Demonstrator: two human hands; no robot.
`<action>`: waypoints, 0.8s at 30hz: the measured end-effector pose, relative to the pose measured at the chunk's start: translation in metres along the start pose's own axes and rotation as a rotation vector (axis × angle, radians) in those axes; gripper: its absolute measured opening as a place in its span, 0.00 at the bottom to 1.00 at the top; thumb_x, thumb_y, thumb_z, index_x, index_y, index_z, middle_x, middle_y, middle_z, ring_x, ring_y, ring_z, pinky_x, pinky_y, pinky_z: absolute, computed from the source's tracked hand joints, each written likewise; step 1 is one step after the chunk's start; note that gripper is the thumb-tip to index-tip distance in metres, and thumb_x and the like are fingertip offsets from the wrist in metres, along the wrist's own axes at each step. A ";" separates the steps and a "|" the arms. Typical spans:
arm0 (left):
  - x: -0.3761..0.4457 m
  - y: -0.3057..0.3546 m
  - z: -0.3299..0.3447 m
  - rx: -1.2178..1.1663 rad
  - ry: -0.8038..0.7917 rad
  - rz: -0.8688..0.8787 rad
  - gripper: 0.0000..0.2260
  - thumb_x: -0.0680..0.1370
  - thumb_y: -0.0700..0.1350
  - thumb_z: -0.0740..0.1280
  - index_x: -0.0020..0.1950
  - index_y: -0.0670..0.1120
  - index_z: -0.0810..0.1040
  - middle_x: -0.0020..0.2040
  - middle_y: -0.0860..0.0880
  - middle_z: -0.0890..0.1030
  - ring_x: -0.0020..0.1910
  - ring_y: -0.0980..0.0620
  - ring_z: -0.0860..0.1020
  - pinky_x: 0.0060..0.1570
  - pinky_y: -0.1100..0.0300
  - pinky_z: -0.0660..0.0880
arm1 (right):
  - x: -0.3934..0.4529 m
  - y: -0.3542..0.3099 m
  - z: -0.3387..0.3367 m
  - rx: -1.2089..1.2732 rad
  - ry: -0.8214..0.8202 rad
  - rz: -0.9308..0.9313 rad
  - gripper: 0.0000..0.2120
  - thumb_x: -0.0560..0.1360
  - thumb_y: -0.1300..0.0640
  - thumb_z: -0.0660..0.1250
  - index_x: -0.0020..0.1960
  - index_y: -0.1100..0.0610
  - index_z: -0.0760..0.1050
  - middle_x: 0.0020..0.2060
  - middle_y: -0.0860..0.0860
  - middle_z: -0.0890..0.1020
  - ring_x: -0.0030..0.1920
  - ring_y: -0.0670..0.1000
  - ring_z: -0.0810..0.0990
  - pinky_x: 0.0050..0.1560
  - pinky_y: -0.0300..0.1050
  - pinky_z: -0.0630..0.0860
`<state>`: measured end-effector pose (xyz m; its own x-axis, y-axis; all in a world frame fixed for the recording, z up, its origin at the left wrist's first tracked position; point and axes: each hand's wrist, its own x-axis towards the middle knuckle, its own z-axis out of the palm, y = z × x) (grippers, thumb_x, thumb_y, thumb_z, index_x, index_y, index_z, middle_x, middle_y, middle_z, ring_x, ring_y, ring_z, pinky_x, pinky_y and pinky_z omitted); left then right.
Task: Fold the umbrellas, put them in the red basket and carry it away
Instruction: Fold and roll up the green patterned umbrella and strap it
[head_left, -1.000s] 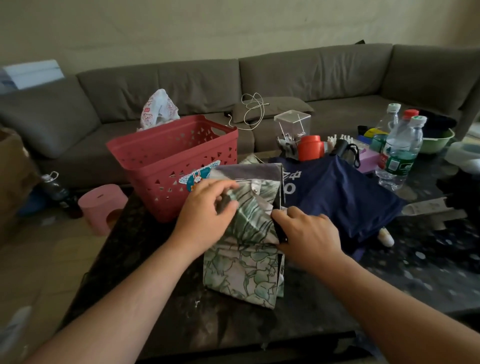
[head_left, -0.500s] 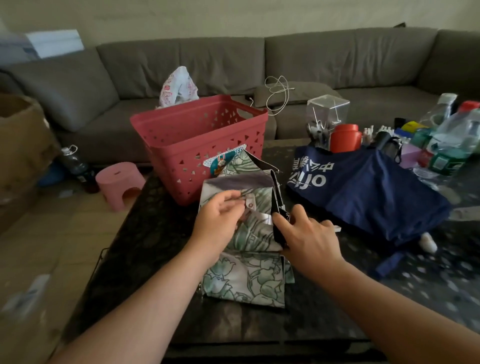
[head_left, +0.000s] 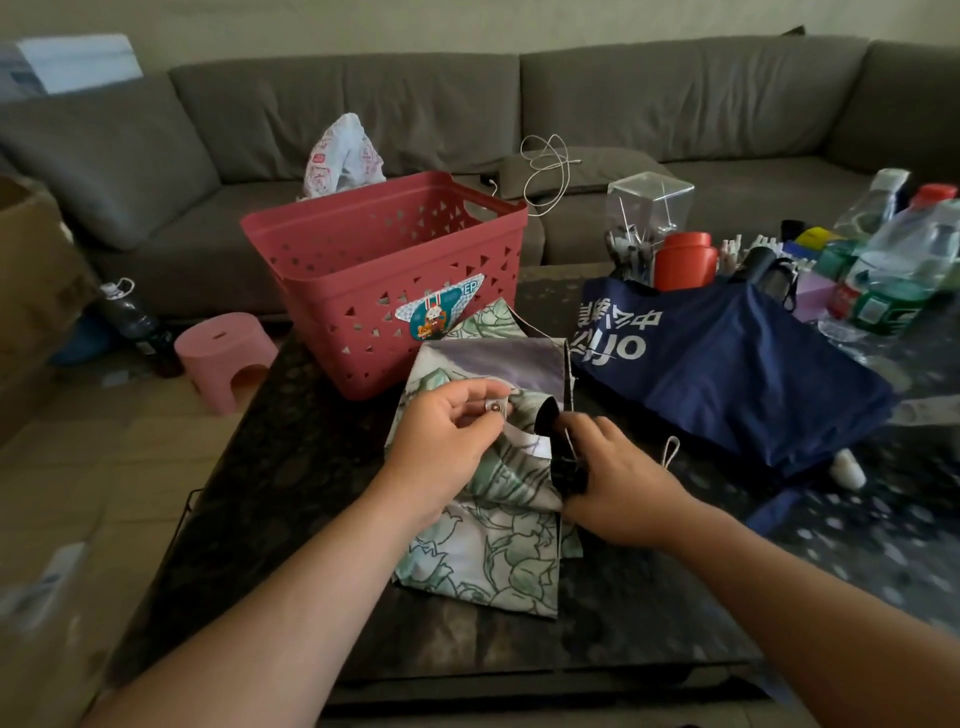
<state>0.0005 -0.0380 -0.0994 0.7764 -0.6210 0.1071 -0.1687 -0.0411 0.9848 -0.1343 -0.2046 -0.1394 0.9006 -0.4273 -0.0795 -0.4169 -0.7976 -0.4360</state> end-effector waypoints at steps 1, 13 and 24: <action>-0.002 0.002 -0.001 -0.037 -0.012 -0.007 0.12 0.80 0.33 0.70 0.54 0.49 0.86 0.51 0.54 0.88 0.53 0.59 0.85 0.54 0.66 0.79 | 0.002 0.003 -0.003 0.084 -0.004 0.017 0.41 0.67 0.47 0.71 0.75 0.39 0.56 0.64 0.47 0.71 0.61 0.53 0.77 0.59 0.54 0.78; -0.011 0.016 -0.004 -0.550 -0.163 -0.135 0.26 0.78 0.24 0.59 0.68 0.47 0.80 0.63 0.45 0.85 0.52 0.52 0.84 0.44 0.62 0.78 | 0.017 0.000 -0.008 0.221 0.024 0.103 0.51 0.63 0.25 0.66 0.79 0.30 0.44 0.68 0.52 0.76 0.66 0.55 0.78 0.68 0.54 0.75; 0.004 0.014 -0.006 0.227 0.157 0.257 0.07 0.76 0.53 0.76 0.42 0.52 0.82 0.30 0.51 0.75 0.31 0.55 0.71 0.35 0.57 0.70 | 0.004 -0.007 -0.039 0.332 -0.114 -0.024 0.51 0.66 0.51 0.78 0.81 0.34 0.54 0.82 0.40 0.47 0.78 0.48 0.61 0.67 0.38 0.68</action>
<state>0.0050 -0.0365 -0.0841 0.7720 -0.5068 0.3836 -0.4867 -0.0831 0.8696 -0.1325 -0.2179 -0.1017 0.9254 -0.3448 -0.1570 -0.3495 -0.6169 -0.7052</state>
